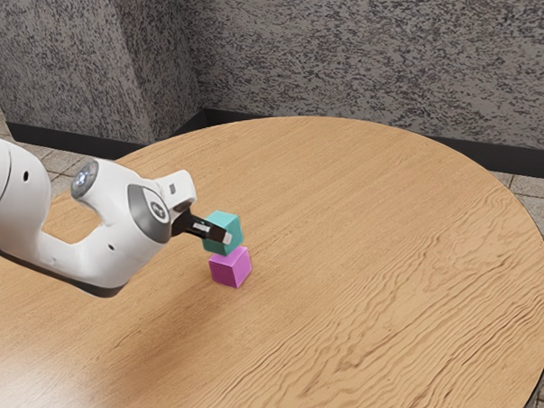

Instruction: Pick up the blue block with one arm, and put the blue block on the pink block with one arm

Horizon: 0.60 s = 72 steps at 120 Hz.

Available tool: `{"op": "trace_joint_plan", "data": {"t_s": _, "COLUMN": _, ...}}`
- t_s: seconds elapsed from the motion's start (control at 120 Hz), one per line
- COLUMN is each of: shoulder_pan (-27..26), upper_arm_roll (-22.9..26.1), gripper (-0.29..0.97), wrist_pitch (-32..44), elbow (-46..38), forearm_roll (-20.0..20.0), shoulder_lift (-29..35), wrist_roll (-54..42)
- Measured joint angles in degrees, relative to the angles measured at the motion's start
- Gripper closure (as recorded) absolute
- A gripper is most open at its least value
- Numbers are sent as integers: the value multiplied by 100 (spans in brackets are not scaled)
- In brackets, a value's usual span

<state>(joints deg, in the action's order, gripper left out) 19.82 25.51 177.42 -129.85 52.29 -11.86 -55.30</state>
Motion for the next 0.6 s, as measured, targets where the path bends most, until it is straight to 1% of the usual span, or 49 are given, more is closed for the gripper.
{"op": "trace_joint_plan", "data": {"t_s": 0.175, "shoulder_pan": -75, "upper_arm_roll": 0, "gripper": 32, "wrist_pitch": 17, "elbow": 12, "forearm_roll": 8, "shoulder_lift": -4, "wrist_roll": -5}}
{"op": "trace_joint_plan", "data": {"t_s": 0.325, "shoulder_pan": -123, "upper_arm_roll": -7, "gripper": 18, "wrist_pitch": 3, "elbow": 24, "forearm_roll": 7, "shoulder_lift": -3, "wrist_roll": -5}}
{"op": "trace_joint_plan", "data": {"t_s": 0.467, "shoulder_pan": -122, "upper_arm_roll": -24, "gripper": 10, "wrist_pitch": -7, "elbow": 34, "forearm_roll": -16, "shoulder_lift": 16, "wrist_roll": -9}}
{"op": "trace_joint_plan", "data": {"t_s": 0.542, "shoulder_pan": -121, "upper_arm_roll": -209, "gripper": 8, "wrist_pitch": -70, "elbow": 220, "forearm_roll": -66, "shoulder_lift": 96, "wrist_roll": -70}}
{"op": "trace_joint_plan", "data": {"t_s": 0.6, "shoulder_pan": -91, "upper_arm_roll": -370, "gripper": 6, "wrist_pitch": -249, "elbow": 516, "forearm_roll": -220, "shoulder_lift": 233, "wrist_roll": -132}}
